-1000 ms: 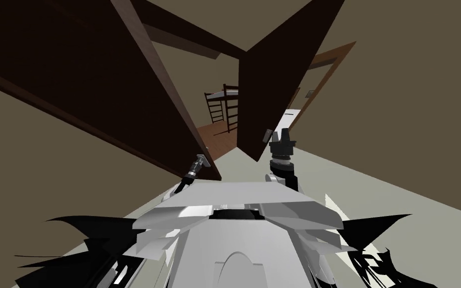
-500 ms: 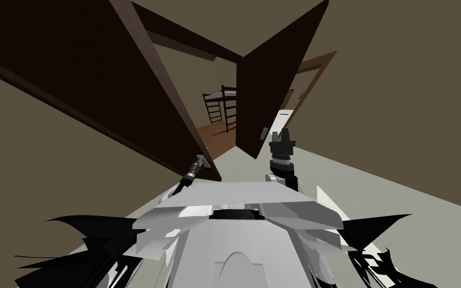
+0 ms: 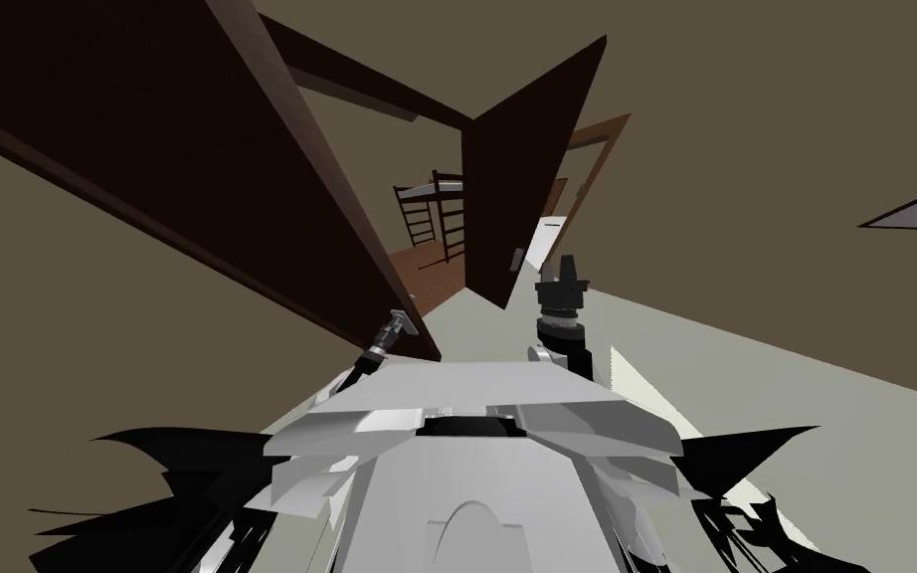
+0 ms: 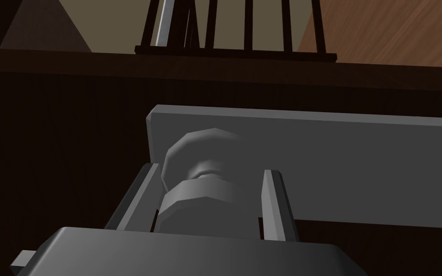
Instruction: Pull the door open
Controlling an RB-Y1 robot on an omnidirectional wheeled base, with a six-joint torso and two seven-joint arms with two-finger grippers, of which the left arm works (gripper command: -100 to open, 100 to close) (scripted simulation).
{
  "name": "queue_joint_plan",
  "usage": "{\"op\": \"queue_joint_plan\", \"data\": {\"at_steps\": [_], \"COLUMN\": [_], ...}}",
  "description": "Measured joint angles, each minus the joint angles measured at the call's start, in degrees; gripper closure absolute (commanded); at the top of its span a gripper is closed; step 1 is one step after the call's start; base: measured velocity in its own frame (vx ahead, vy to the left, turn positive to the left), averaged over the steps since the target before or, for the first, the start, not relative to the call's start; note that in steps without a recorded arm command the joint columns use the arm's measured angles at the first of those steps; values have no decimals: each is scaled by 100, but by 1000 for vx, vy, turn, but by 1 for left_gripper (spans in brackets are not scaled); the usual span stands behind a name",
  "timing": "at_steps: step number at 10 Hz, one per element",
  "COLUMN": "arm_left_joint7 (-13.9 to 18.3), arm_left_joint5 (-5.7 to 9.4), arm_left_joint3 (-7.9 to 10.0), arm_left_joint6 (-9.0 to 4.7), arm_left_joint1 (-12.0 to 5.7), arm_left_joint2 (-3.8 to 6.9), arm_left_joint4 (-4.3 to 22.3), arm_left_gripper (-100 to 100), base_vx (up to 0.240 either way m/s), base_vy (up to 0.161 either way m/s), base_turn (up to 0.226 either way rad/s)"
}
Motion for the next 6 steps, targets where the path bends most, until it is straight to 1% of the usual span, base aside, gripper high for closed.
{"op": "queue_joint_plan", "data": {"at_steps": [1,3,4,5,6], "arm_left_joint7": [37,106,129,133,154], "arm_left_joint5": [-2,-7,-5,-10,-10], "arm_left_joint3": [-20,-52,-54,-69,-81], "arm_left_joint6": [-65,-195,-226,-226,-268], "arm_left_joint1": [30,48,84,101,104], "arm_left_joint2": [53,148,191,191,221], "arm_left_joint4": [5,59,50,55,90], "arm_left_gripper": [100,100,100,100,100], "base_vx": [-206,-180,-72,-116,-171], "base_vy": [97,57,24,47,87], "base_turn": [-117,-89,-18,-122,-135]}}
